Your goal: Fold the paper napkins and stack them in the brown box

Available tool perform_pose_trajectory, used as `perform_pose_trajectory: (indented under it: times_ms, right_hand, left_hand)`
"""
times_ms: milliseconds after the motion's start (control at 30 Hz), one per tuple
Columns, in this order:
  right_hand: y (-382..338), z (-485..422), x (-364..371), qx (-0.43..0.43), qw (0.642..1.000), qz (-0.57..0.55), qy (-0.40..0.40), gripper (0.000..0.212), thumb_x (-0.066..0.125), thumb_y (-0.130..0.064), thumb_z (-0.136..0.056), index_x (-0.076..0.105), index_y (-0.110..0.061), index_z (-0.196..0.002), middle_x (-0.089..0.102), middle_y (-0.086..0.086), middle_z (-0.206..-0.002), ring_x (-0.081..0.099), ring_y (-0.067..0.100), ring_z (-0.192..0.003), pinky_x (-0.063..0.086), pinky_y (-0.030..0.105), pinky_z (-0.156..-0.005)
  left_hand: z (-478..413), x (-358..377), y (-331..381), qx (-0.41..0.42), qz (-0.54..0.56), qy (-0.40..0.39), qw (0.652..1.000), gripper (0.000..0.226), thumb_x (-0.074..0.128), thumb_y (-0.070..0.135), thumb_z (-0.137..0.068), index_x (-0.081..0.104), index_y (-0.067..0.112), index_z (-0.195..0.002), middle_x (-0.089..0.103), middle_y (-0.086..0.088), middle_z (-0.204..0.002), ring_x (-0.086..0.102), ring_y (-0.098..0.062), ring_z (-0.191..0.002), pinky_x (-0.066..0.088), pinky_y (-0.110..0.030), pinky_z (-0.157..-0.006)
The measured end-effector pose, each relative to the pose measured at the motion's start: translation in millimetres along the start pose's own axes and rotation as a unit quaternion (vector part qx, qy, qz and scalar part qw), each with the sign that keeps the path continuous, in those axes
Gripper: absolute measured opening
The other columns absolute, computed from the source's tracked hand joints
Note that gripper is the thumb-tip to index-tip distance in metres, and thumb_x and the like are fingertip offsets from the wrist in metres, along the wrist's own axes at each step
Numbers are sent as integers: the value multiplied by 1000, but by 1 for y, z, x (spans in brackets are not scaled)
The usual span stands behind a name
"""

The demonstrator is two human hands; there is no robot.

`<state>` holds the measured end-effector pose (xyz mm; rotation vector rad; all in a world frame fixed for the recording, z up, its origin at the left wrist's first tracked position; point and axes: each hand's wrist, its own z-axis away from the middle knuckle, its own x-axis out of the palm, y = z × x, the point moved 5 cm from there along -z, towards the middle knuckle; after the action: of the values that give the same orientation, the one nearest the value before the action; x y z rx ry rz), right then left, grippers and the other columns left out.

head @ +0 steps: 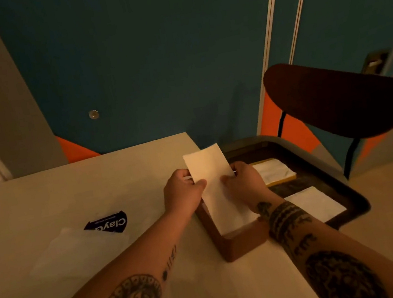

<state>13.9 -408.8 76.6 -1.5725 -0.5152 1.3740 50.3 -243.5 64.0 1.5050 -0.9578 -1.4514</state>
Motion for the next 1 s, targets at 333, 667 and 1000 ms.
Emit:
perform_pose_trajectory:
  times_ms: [333,667,1000]
  right_hand:
    - [28,-5,21,-22,991,125,-33,51,56,-18,-101,41,-21,-149,61,7,-136,58,26,-123,48,38,-103]
    - [33,-1,38,-68,935,328,-118,88,72,-36,-89,21,-15,-157,38,9,-153,43,29,-138,40,44,-113]
    - [-45,3,64,-185,946,266,-17,39,66,-23,-92,60,-21,-131,54,4,-134,58,23,-118,51,38,-100]
  left_hand:
    - [-2,12,-18,72,-211,24,975,47,74,24,-90,62,26,-135,56,1,-146,53,-22,-131,45,-26,-91]
    - [-3,21,-31,53,-290,-53,954,45,49,42,-103,52,29,-146,14,2,-170,26,-27,-150,43,-42,-110]
    - [-21,-84,-62,85,-163,62,981,24,59,30,-98,69,20,-118,60,-3,-136,61,-20,-110,45,-27,-92]
